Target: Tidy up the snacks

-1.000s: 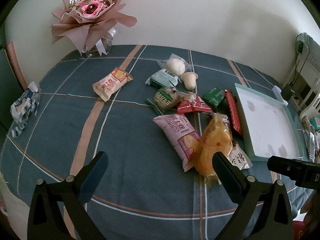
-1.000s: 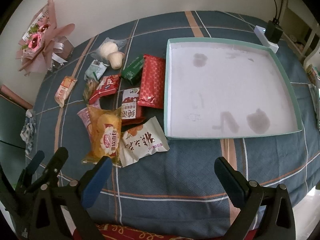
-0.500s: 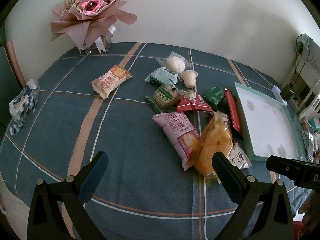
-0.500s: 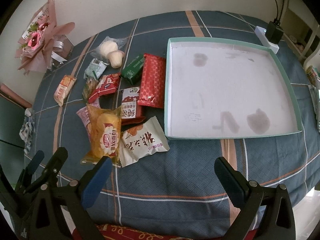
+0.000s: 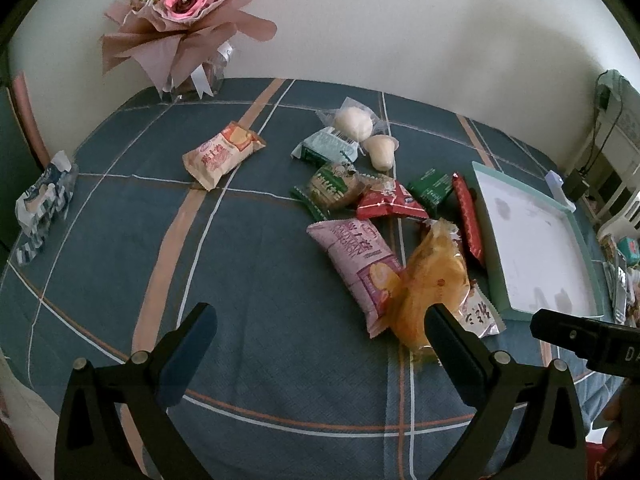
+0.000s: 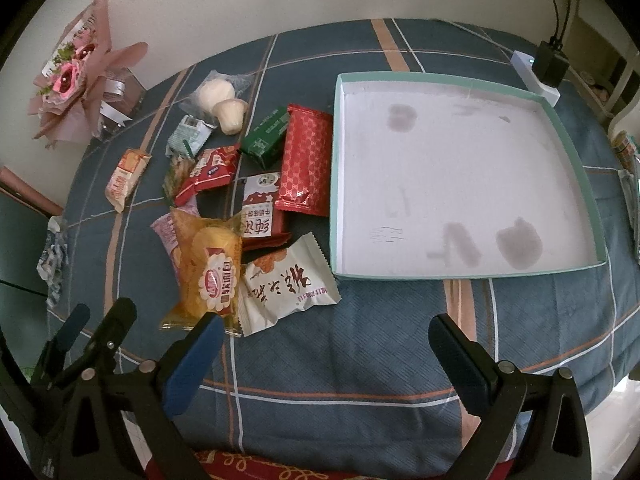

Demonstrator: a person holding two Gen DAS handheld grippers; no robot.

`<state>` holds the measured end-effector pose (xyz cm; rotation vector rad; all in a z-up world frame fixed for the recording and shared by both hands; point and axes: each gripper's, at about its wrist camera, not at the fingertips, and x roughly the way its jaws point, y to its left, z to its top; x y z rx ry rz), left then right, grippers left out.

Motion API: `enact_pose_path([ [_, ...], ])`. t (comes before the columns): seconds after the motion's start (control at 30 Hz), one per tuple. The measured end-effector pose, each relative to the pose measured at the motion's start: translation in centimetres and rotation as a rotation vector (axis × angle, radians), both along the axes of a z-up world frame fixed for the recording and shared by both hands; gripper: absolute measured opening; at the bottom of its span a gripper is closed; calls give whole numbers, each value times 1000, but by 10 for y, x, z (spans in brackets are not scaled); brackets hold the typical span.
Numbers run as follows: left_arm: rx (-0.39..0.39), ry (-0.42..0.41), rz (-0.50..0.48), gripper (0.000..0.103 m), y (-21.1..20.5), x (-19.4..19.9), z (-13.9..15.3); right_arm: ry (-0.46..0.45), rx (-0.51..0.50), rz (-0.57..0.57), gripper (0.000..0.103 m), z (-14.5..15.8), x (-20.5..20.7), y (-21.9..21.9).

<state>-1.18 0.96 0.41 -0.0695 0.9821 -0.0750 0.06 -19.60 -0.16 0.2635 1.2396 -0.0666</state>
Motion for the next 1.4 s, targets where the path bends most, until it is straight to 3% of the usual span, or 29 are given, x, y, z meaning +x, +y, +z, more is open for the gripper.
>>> enact_pose_path([
  [0.3, 16, 47, 23, 103, 7, 9, -5, -17, 50, 44, 103, -1, 12, 12],
  [0.5, -24, 87, 33, 103, 13, 26, -6, -33, 133, 47, 103, -3, 25, 21],
  [0.63, -49, 115, 50, 103, 13, 42, -7, -45, 105, 27, 103, -3, 32, 19],
  [1.1, -186, 225, 102, 99, 24, 73, -28, 11, 251, 95, 73, -24, 51, 45],
  [1.17, -217, 241, 98, 93, 25, 74, -32, 27, 265, 98, 68, -30, 52, 48],
  [1.4, -272, 284, 57, 91, 10, 81, -45, 94, 316, 106, 50, -51, 58, 57],
])
